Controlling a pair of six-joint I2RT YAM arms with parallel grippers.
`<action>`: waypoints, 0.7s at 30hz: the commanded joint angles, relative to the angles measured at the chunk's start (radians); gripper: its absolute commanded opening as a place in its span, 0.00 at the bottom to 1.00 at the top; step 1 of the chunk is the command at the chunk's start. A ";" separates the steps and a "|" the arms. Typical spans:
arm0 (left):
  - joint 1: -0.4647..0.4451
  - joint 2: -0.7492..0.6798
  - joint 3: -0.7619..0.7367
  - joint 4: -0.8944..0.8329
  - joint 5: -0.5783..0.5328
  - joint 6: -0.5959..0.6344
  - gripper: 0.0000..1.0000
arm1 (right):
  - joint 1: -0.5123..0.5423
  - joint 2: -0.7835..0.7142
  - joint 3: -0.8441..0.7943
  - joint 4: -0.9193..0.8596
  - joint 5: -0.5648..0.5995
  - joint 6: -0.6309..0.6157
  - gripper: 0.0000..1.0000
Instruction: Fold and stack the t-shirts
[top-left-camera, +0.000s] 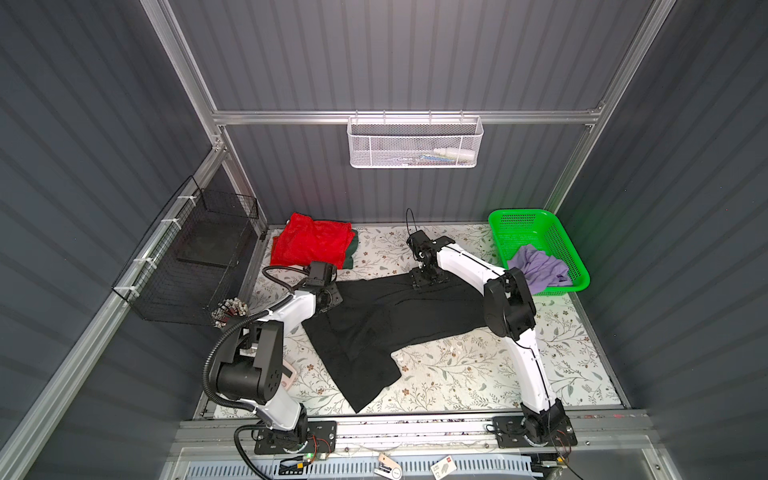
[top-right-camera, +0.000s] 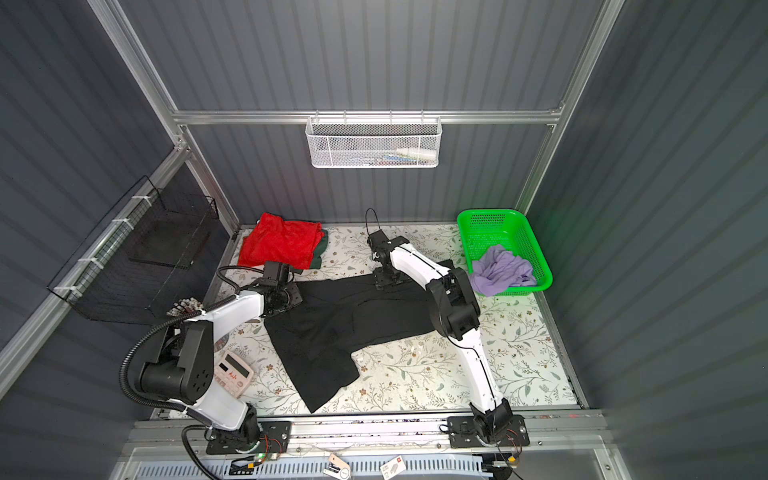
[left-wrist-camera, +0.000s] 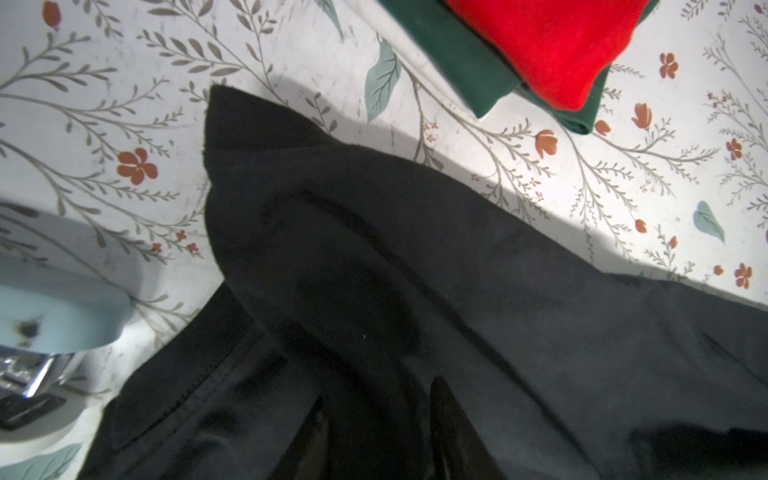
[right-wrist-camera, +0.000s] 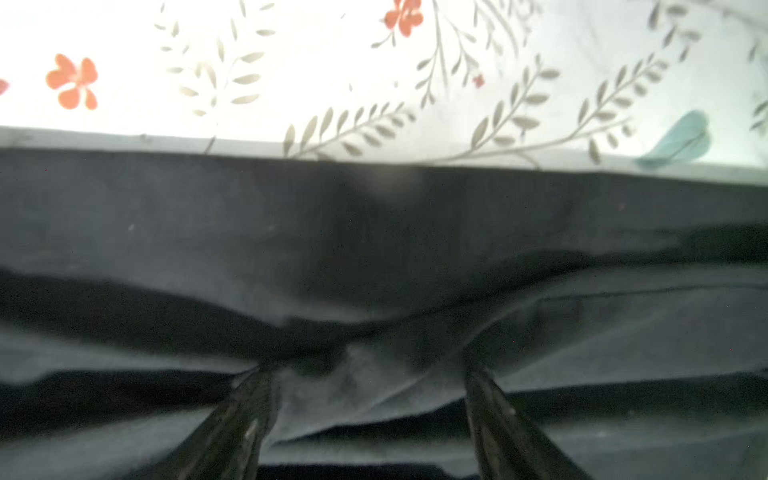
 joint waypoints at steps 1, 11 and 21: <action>0.009 0.016 0.026 -0.012 0.005 0.017 0.37 | -0.053 0.011 0.027 -0.051 0.075 -0.007 0.76; 0.009 -0.046 0.008 -0.025 0.022 0.005 0.39 | -0.235 -0.049 0.009 -0.017 0.075 -0.012 0.76; 0.008 -0.151 -0.031 -0.053 0.089 -0.024 0.45 | -0.325 0.038 0.126 -0.041 0.191 -0.038 0.73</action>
